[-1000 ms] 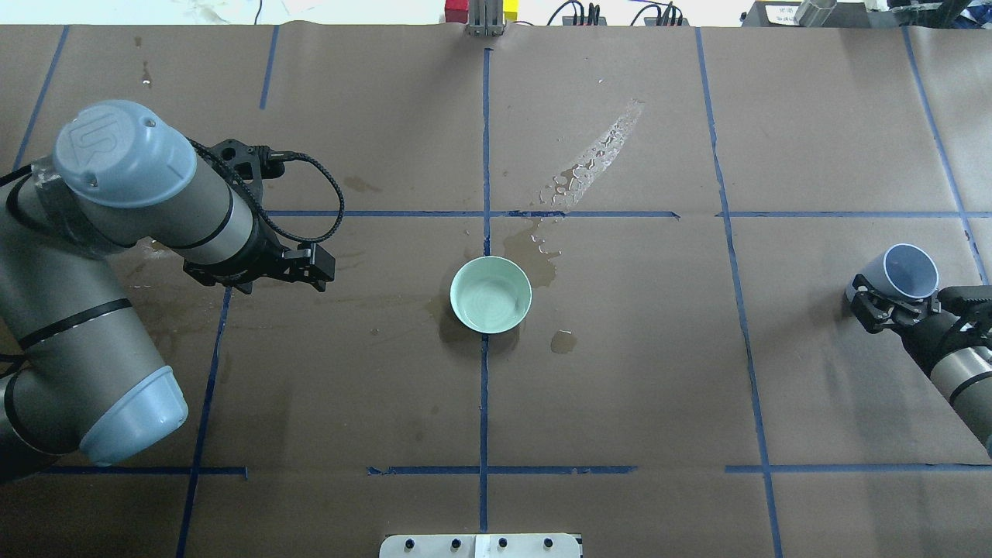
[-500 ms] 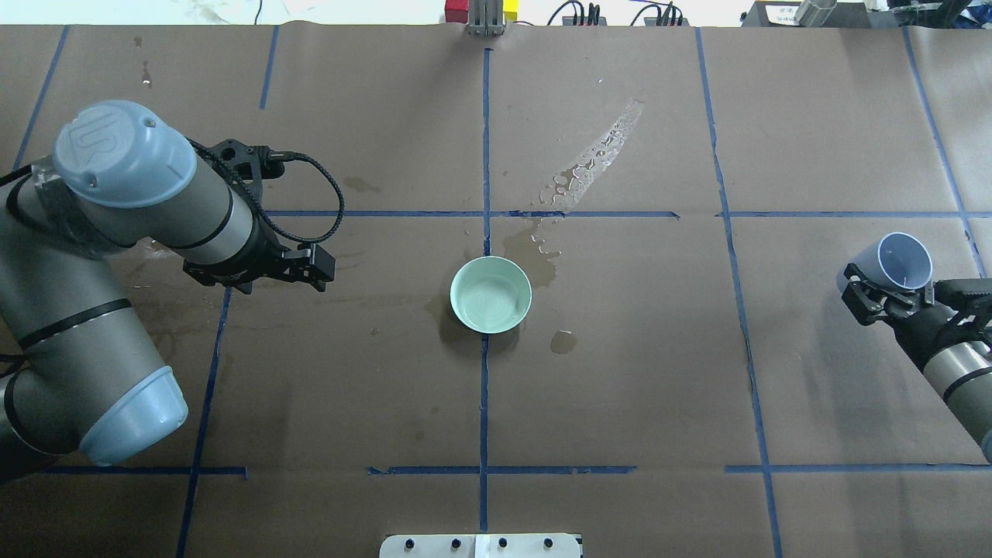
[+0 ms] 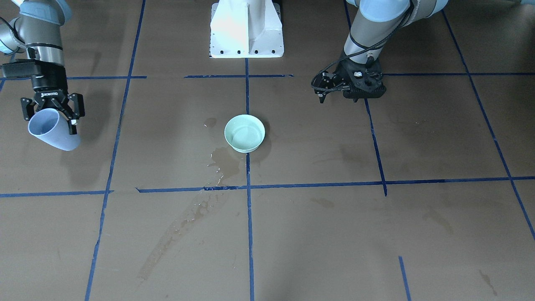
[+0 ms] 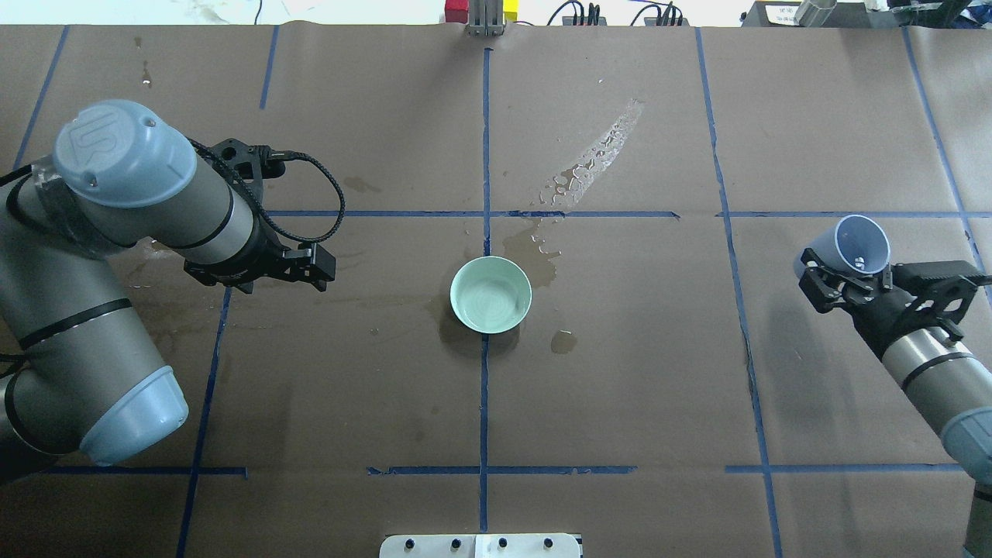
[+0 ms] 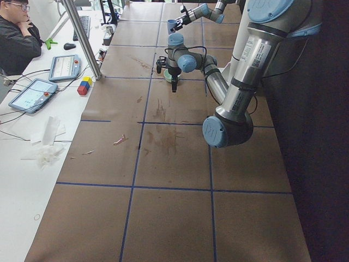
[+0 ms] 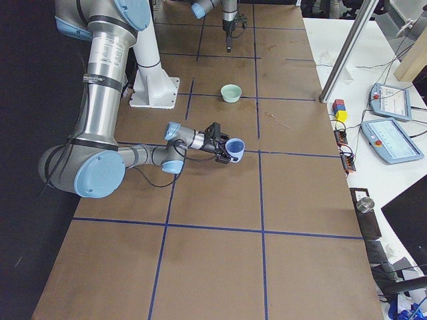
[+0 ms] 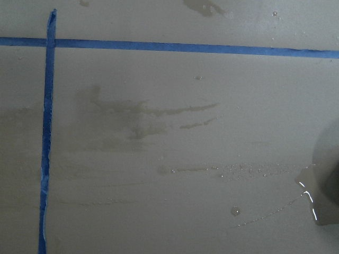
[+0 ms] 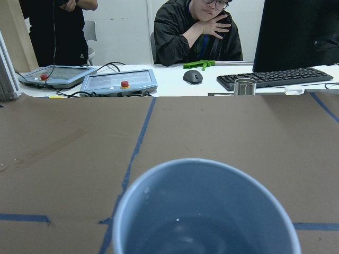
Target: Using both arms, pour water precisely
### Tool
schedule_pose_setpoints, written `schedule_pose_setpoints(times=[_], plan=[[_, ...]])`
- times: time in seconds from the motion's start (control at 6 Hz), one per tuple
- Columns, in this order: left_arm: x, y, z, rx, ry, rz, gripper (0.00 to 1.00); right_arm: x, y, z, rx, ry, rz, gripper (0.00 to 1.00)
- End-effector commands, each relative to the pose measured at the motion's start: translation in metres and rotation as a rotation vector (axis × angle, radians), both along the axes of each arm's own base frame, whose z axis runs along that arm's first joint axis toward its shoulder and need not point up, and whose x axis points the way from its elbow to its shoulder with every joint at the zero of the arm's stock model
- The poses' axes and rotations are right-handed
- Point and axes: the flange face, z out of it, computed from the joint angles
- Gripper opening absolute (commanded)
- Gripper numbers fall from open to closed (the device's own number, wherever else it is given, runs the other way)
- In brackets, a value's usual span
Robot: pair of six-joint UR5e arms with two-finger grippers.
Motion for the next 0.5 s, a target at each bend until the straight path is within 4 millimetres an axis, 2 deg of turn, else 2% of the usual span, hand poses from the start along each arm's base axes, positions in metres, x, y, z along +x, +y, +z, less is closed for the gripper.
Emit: schedule_pose_setpoints(times=[0.0,0.33], plan=[[0.000,0.000,-0.001,0.002,0.002,0.000,1.00,-0.045,-0.017,-0.076,-0.021,0.066,-0.005,0.01],[0.001,-0.001,-0.002,0.002,0.003,0.000,1.00,-0.108,-0.023,-0.144,-0.031,0.107,-0.030,0.00]])
